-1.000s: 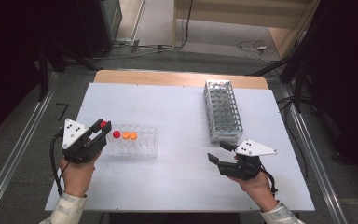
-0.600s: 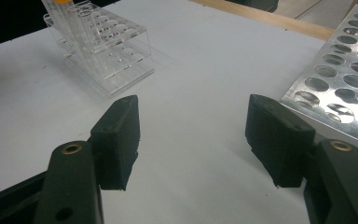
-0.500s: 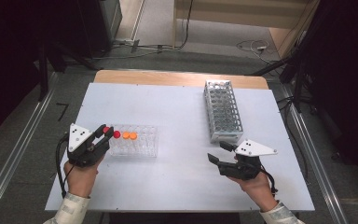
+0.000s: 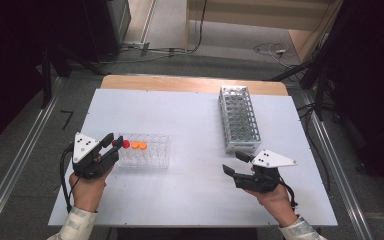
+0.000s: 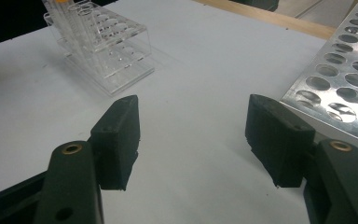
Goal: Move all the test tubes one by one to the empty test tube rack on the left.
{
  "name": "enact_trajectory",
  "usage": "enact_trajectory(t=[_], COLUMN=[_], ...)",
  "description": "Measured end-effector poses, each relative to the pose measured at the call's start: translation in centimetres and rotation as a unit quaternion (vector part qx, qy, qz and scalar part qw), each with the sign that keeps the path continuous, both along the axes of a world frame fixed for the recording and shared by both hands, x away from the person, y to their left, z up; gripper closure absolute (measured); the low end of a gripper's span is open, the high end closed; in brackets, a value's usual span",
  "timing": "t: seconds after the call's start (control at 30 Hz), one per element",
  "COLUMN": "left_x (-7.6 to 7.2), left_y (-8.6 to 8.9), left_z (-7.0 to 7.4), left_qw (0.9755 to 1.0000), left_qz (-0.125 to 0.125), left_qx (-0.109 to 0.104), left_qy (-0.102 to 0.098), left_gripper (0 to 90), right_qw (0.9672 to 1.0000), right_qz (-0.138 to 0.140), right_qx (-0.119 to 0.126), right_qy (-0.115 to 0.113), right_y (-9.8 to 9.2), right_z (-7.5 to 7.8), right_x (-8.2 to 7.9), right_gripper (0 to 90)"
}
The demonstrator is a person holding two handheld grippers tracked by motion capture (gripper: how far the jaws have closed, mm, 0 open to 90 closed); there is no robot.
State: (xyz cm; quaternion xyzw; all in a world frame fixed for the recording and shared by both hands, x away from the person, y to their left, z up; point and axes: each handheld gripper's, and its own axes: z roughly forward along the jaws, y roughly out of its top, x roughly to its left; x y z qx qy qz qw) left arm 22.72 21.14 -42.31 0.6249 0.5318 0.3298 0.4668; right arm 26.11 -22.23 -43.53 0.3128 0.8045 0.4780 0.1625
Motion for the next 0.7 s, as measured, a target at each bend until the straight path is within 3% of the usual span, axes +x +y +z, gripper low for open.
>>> enact_trajectory(t=[0.23,0.5,0.7], left_x=[-0.3,-0.7,-1.2], left_y=[-0.1,-0.4,-0.4], left_z=[0.2,0.4,0.2], left_qw=[0.9999,0.9997,0.9996], left_qz=[-0.004,0.005,0.005], left_qx=[-0.011,-0.024,-0.026], left_qy=[-0.003,0.006,0.008], left_gripper=[59.0,35.7,30.3], right_qw=[0.9999,0.9994,0.9984], right_qz=[-0.012,-0.035,-0.057], right_qx=[-0.002,-0.002,-0.002], right_qy=[0.000,0.000,0.002], right_y=[-0.4,-1.4,-2.5], right_z=[-0.2,-0.4,-0.7], right_x=[0.3,1.2,1.7], right_gripper=[33.9,33.8,33.6])
